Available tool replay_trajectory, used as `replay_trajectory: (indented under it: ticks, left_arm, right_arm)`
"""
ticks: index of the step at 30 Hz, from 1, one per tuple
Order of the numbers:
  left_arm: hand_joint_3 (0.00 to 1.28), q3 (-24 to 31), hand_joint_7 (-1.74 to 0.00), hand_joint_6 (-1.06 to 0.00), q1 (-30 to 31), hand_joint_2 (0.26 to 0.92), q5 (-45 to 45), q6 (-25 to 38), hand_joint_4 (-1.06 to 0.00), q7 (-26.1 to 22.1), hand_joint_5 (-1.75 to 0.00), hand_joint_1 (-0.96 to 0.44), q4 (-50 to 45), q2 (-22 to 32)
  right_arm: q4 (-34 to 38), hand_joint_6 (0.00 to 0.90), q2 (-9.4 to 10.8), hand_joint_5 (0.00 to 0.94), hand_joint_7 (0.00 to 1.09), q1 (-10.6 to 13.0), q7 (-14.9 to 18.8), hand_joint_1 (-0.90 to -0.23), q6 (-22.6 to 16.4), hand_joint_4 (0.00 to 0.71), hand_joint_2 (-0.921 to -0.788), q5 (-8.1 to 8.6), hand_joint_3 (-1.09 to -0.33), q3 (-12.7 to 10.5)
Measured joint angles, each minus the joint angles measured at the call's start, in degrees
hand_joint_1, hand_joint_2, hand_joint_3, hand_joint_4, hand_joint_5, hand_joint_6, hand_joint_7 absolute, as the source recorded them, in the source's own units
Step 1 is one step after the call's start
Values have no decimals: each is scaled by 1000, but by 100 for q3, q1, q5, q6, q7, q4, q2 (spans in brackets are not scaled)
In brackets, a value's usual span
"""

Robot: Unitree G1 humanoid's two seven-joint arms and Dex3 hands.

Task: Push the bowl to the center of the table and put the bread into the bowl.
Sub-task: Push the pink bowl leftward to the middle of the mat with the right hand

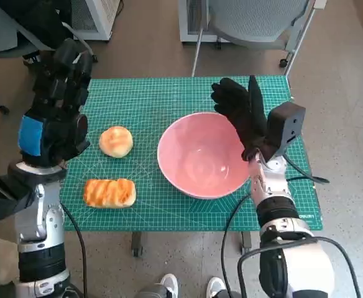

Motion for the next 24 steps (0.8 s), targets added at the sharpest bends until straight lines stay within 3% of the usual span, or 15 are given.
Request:
replay_trajectory:
  ticks: [15, 24]
  left_arm:
    - [556, 12, -287, 1, 31, 921, -1, -60, -11, 1, -5, -664, 6, 22]
    - [561, -7, -284, 1, 30, 921, 0, -97, -11, 3, -5, -660, 63, 21]
  right_arm:
    - [-13, 382, -126, 2, 24, -61, 169, -615, 4, 307, -921, 10, -919, -39]
    - [-144, 395, -219, 4, 33, -157, 423, -656, -131, 311, -921, 62, -885, -88]
